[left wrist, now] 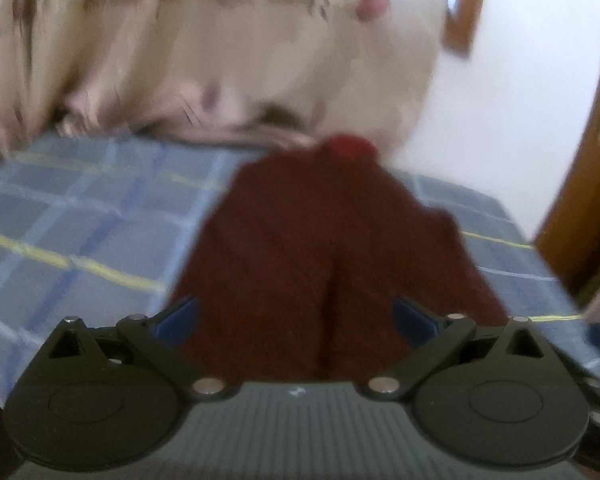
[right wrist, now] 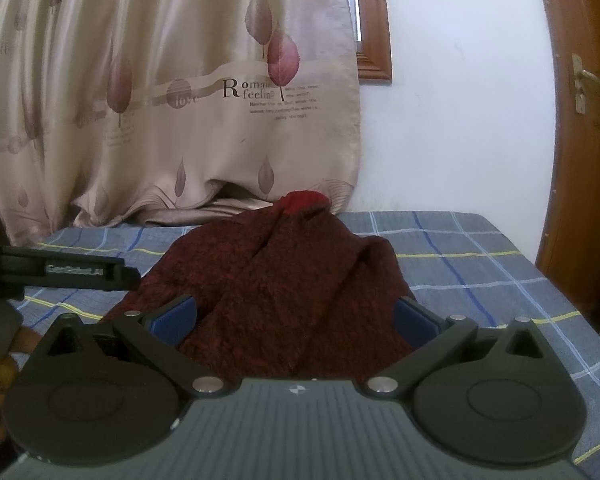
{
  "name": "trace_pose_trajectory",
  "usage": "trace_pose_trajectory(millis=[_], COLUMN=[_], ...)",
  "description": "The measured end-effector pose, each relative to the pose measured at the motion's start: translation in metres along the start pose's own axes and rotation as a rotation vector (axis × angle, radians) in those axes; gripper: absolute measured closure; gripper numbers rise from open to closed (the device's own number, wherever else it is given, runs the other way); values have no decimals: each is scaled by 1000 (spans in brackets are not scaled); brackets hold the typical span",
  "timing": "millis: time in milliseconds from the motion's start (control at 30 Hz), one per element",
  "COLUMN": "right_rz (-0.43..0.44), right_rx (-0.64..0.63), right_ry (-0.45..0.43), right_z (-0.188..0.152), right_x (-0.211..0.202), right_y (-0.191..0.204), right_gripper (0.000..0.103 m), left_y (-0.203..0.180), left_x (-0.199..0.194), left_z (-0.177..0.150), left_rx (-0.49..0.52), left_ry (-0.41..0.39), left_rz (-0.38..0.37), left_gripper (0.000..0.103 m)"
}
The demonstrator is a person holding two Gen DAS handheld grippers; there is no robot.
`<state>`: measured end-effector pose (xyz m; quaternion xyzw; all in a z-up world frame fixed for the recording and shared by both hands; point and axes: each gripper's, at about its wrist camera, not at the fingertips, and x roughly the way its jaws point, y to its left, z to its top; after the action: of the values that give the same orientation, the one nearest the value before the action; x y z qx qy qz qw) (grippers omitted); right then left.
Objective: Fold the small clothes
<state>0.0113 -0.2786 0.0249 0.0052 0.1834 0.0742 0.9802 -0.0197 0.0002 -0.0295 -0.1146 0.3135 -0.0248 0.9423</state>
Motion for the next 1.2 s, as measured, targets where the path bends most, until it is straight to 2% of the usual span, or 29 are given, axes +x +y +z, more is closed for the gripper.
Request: trace_pose_trajectory(millis=[200,300,400,500,633,733,833,933,1033,1200], right_rz=[5,4,-3,-8,-16,-17,-21,-22,-23,-14], right_rx=[16,24,32,45,57,65,70,79,79,88], right_ry=[10,11,8,9,17,27,30,39,49,68], right_z=[-6,-7,-9,-11,-15,-18,-19,-20,-23,-25], right_x=[-2,-4,-5,-6,-5,-3,-2,1,5,10], right_y=[-6,-10,-15,-20,-26,-29,-32,-35,-37,-38], right_gripper=[0,0,0,0,0,0,0,0,0,0], left_y=[-5,-1,10,30,51,63,66,66,61,82], left_x=[1,2,5,13,31,41,46,44,46,64], left_z=[-15,-21,-32,-45,-58,-60,-58,-60,-56,-61], left_rx=[-18,-87,-220,-415,-623,-701,-751,-832,-827,-959], left_ry=[56,113,183,243,287,284,297,315,297,247], left_rz=[-25,-78,-171,-276,-313,-308,-337,-427,-422,-345], left_gripper=[0,0,0,1,1,1,1,1,1,1])
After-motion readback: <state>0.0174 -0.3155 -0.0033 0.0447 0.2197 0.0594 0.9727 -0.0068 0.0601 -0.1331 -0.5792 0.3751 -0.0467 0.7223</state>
